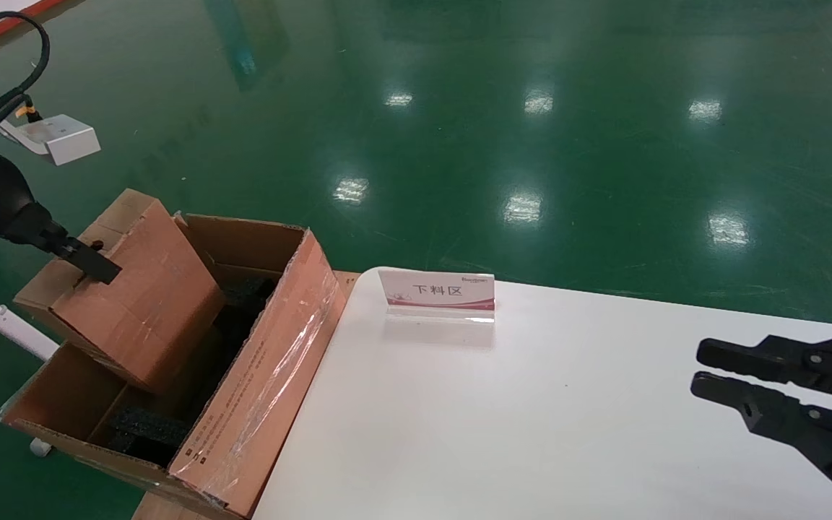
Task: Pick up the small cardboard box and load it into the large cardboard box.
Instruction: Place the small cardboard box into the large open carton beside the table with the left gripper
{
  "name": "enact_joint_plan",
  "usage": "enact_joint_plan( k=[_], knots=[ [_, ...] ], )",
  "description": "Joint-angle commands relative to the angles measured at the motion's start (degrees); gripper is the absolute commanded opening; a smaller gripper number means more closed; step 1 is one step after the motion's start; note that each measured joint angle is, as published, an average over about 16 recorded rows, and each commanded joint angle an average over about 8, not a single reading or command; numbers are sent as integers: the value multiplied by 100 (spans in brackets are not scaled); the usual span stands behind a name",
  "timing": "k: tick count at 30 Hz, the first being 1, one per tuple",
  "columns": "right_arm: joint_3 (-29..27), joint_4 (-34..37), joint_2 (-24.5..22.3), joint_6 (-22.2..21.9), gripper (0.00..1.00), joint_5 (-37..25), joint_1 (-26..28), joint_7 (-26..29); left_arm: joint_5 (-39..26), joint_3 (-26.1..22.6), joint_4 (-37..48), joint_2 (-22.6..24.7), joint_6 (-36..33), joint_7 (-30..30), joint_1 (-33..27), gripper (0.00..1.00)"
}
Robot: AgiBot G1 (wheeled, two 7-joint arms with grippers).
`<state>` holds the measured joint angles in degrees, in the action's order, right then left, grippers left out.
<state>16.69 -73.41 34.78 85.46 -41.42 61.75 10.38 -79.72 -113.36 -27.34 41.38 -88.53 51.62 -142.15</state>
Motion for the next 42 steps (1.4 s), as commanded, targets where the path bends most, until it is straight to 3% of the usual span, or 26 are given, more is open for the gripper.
enact_joint_plan(
  k=[1,19,42],
  knots=[
    [1,0,0,0,100,0,0,0,34,-22,60,3,48,23,96,0],
    [7,0,-3,-3,100,5,2,-3,53,-79,51,-32,497,285,662,0],
    [15,0,-6,-6,100,10,3,-7,-319,-244,-503,-131,1025,660,801,0]
  ],
)
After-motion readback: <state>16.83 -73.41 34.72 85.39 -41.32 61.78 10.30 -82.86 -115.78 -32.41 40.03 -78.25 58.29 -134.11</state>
